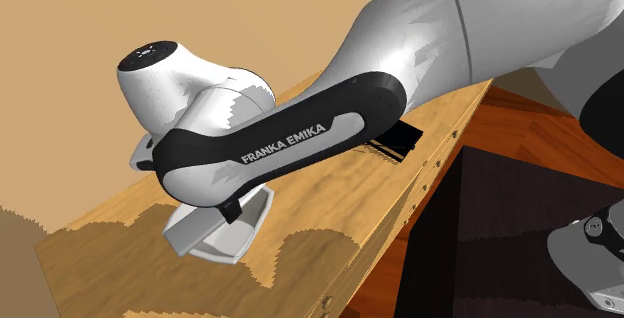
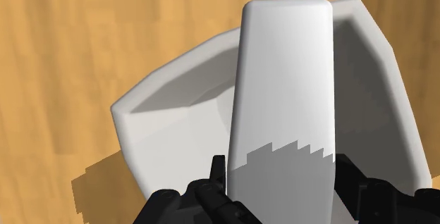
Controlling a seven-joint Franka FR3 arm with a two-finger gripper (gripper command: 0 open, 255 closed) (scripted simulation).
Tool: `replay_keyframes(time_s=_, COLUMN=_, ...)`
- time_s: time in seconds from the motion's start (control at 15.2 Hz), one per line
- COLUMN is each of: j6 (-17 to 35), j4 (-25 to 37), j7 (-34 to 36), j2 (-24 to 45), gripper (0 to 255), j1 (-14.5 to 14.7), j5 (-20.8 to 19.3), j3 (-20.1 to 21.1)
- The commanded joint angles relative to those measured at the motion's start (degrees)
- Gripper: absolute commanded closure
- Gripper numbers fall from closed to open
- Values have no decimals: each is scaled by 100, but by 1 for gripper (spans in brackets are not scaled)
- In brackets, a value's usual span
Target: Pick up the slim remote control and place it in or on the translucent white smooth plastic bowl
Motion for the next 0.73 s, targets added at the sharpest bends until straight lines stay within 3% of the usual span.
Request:
replay_keyframes(time_s=0.0, j6=10, j4=-5, j7=-1, j2=6, gripper=255, j1=0, j5=0, j3=0)
replay_keyframes(time_s=0.26, j6=10, j4=-5, j7=-1, j2=6, gripper=255, j1=0, j5=0, j3=0)
replay_keyframes(time_s=0.33, j6=12, j4=-9, j7=2, j2=5, gripper=0, j1=3, j5=0, j3=0)
replay_keyframes(time_s=0.66, j6=10, j4=-5, j7=-1, j2=6, gripper=0, j1=0, j5=0, j3=0)
